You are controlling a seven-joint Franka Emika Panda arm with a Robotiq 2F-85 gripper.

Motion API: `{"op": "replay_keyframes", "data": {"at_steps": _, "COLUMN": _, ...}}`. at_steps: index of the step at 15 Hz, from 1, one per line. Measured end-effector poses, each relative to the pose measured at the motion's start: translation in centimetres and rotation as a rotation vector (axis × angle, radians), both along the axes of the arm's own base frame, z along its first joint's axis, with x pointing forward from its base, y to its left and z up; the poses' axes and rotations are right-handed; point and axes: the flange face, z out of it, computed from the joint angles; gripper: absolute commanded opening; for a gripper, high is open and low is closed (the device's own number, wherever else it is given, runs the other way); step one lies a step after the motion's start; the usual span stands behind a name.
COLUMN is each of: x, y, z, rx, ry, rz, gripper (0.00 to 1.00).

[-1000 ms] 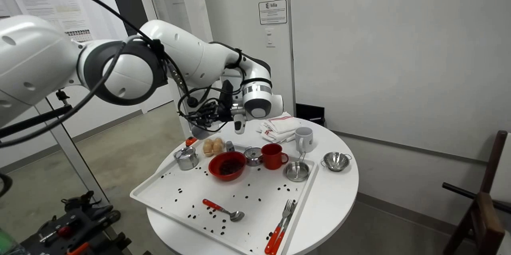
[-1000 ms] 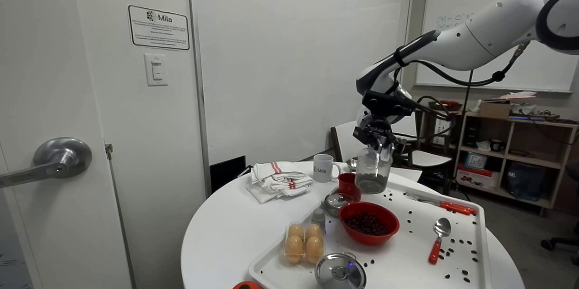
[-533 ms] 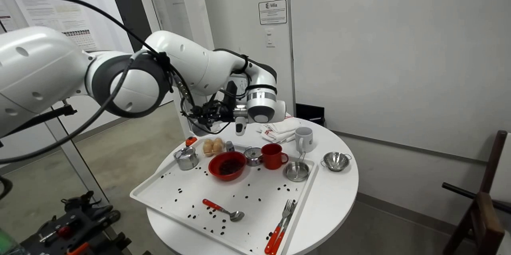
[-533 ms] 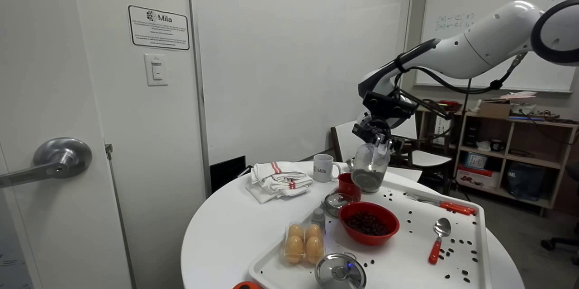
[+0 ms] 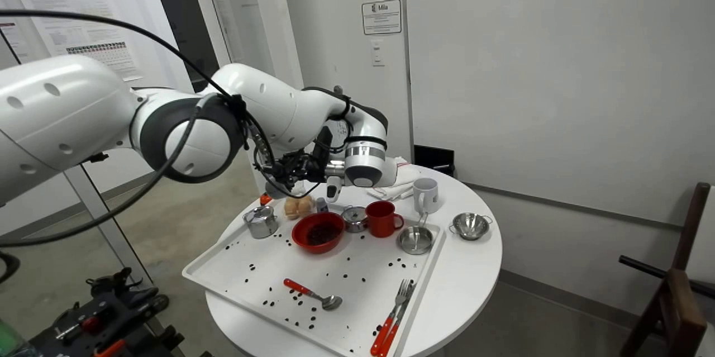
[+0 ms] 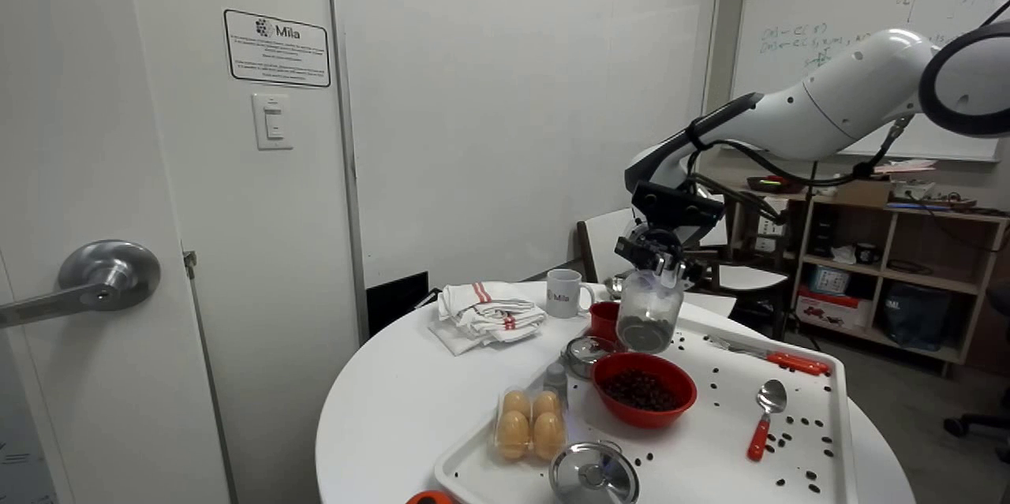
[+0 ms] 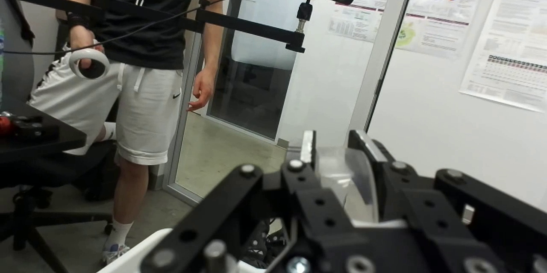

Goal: Pour some contents from the clear jar into the orange bowl

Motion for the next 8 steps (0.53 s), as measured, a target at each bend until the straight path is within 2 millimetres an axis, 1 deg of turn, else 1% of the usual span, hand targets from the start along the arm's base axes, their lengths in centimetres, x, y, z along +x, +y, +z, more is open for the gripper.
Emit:
{"op": "replay_keyframes", "data": {"at_steps": 4, "x": -0.8, "y": -0.1, "z": -1.9, "rx": -0.027, "ry": 0.086, "rz": 0.004, "gripper": 0.08}}
{"op": "replay_keyframes", "data": {"at_steps": 6, "x": -0.8, "y": -0.3, "z": -2.1, "rx": -0.036, "ry": 0.116, "rz": 0.004, "gripper": 0.09}}
{"op": "replay_keyframes", "data": {"at_steps": 8, "x": -0.7, "y": -0.6, "z": -1.6, "rx": -0.025, "ry": 0.128, "rz": -0.002, "gripper": 0.09}}
